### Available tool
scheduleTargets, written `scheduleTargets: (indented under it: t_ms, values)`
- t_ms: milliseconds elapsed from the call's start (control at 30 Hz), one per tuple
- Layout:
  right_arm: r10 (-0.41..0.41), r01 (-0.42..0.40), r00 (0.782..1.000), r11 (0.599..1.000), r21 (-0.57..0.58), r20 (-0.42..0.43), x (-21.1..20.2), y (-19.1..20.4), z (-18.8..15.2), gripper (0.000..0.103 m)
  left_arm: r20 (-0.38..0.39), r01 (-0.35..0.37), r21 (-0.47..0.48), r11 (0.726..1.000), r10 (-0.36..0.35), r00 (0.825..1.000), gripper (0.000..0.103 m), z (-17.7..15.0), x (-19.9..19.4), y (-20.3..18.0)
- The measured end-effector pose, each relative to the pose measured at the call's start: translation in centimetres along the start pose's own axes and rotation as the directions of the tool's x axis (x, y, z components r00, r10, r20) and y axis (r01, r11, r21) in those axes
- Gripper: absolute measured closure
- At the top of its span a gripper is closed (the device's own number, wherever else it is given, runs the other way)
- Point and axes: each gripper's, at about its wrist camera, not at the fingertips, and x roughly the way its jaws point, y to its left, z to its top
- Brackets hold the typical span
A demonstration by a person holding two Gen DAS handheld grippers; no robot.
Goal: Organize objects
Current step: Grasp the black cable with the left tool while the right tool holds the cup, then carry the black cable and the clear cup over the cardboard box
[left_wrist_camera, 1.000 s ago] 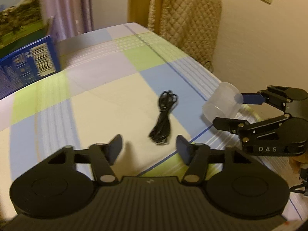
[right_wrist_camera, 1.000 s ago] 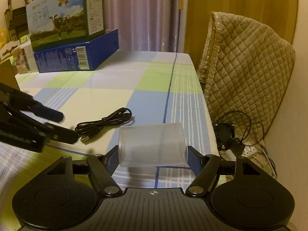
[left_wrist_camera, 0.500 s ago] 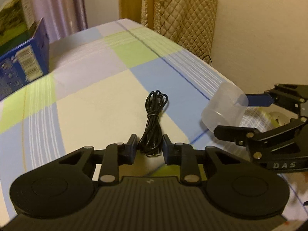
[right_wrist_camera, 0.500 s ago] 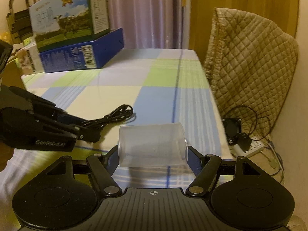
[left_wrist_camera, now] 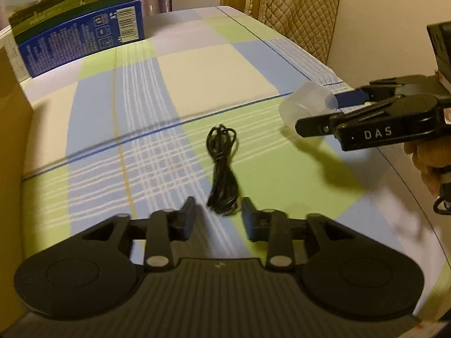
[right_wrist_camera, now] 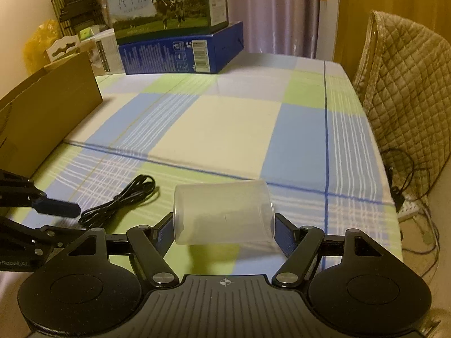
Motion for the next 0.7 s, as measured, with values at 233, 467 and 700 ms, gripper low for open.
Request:
scheduleTargets:
  t_ms: [233, 467, 700]
  values:
    - [-0.015, 0.015, 1.0, 1.0, 0.017, -0.003, -0.2, 0.2, 0.3, 0.034, 0.032, 0.026, -0.03, 0.999, -0.025, 0.999, 0.068, 1.8, 1.1, 0.7]
    - [-0.02, 0.02, 1.0, 1.0, 0.017, -0.011, 0.2, 0.3, 0.5, 0.034, -0.012, 0.025, -0.007, 1.0, -0.025, 1.0, 0.08, 3.6, 3.8, 0.5]
    - [-0.018, 0.018, 0.999, 1.0, 0.014, -0.029, 0.4, 0.8, 0.7, 0.034, -0.031, 0.011, 0.018, 1.0, -0.01, 0.999, 0.092, 3.5, 3.7, 0.5]
